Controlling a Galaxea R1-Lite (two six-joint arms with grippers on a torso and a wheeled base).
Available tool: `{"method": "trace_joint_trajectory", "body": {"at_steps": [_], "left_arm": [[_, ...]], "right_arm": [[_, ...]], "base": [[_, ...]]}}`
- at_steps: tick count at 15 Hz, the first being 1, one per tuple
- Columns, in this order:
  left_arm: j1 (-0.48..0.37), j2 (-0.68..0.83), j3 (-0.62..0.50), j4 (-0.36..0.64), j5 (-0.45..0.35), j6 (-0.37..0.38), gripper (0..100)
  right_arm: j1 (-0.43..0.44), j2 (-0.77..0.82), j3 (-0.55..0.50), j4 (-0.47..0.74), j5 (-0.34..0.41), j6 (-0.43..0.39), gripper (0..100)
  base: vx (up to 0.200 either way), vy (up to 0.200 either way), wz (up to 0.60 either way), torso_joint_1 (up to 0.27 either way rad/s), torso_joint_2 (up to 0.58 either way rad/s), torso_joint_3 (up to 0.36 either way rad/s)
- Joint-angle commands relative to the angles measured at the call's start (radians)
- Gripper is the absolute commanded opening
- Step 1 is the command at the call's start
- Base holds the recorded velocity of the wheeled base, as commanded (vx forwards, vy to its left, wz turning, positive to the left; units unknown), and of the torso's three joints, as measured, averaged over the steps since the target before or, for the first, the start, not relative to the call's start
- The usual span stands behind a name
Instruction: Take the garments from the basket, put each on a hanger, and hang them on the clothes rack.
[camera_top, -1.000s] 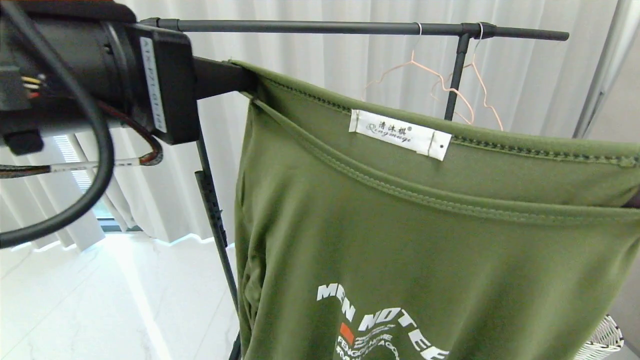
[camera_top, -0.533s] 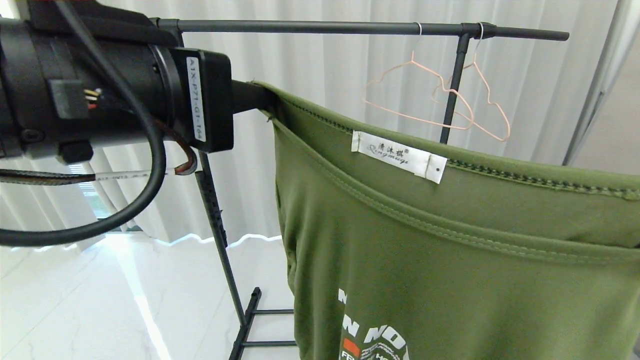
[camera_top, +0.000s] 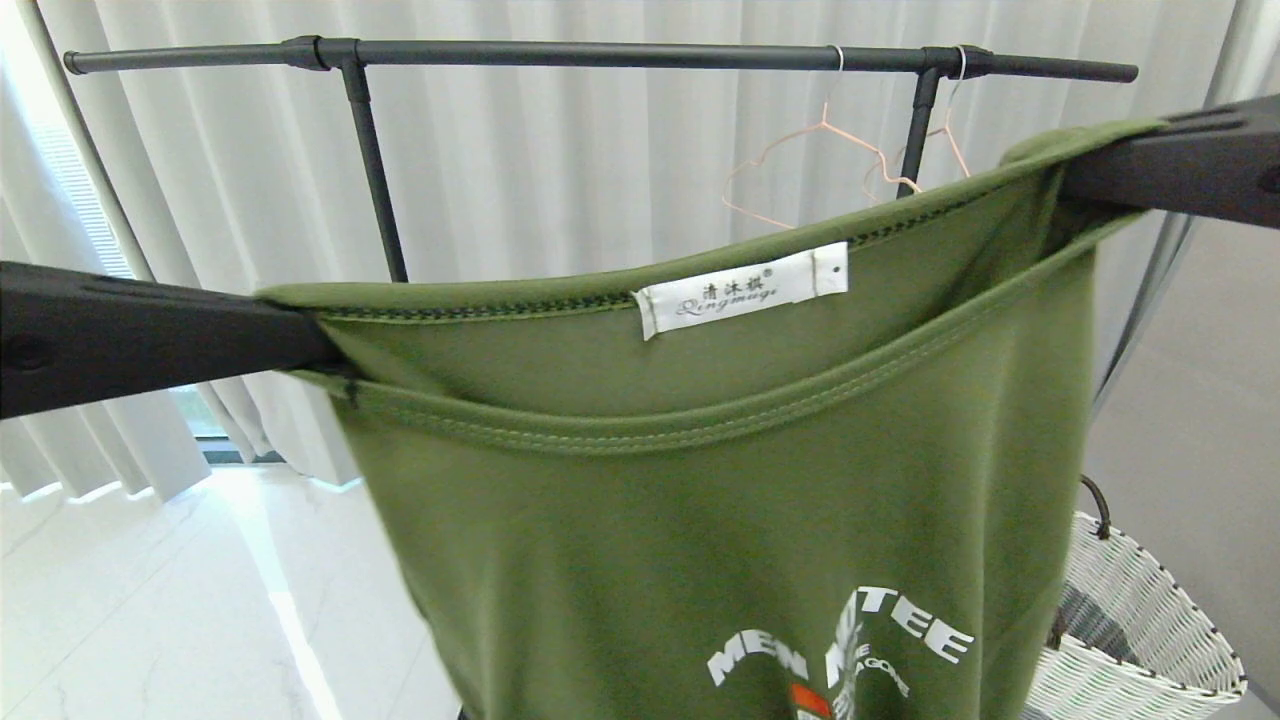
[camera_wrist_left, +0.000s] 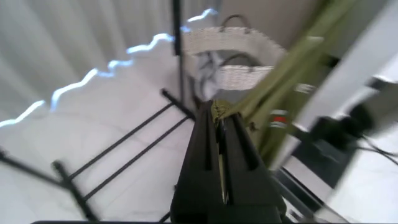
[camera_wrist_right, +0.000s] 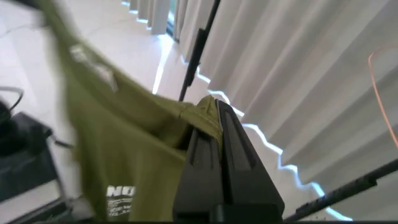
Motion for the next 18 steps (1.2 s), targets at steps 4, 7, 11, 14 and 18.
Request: {"method": "trace_joint_trajectory", "body": {"at_steps": [4,7,11,14,18], "left_arm": [[-0.1,-0.159,0.055,0.005,-0.037,-0.001,0],[-0.111,-0.175,0.073,0.005,-0.032,0.002,0],[-0.104,-0.157,0.072,0.005,0.014,0.025,0],[-0.049,-0.025,0.024,0.002,0.269,0.174,0],[-0.051,0.15,-0.071,-0.147,0.338,0.184,0]], "right_arm": [[-0.009,0.151,0.001,-0.143,0.003,-0.003,0],[-0.01,0.145,0.006,-0.14,-0.003,-0.003,0],[-0.016,0.129,0.004,-0.129,-0.017,-0.003,0],[-0.065,0.071,-0.036,0.005,-0.1,0.015,0],[-0.079,0.004,-0.092,0.14,-0.143,0.049,0]], "base": [[0.0,0.0,0.0,0.0,0.0,0.0],[0.0,0.0,0.0,0.0,0.0,0.0],[0.0,0.0,0.0,0.0,0.0,0.0],[0.0,0.0,0.0,0.0,0.0,0.0],[0.0,0.0,0.0,0.0,0.0,0.0]]}}
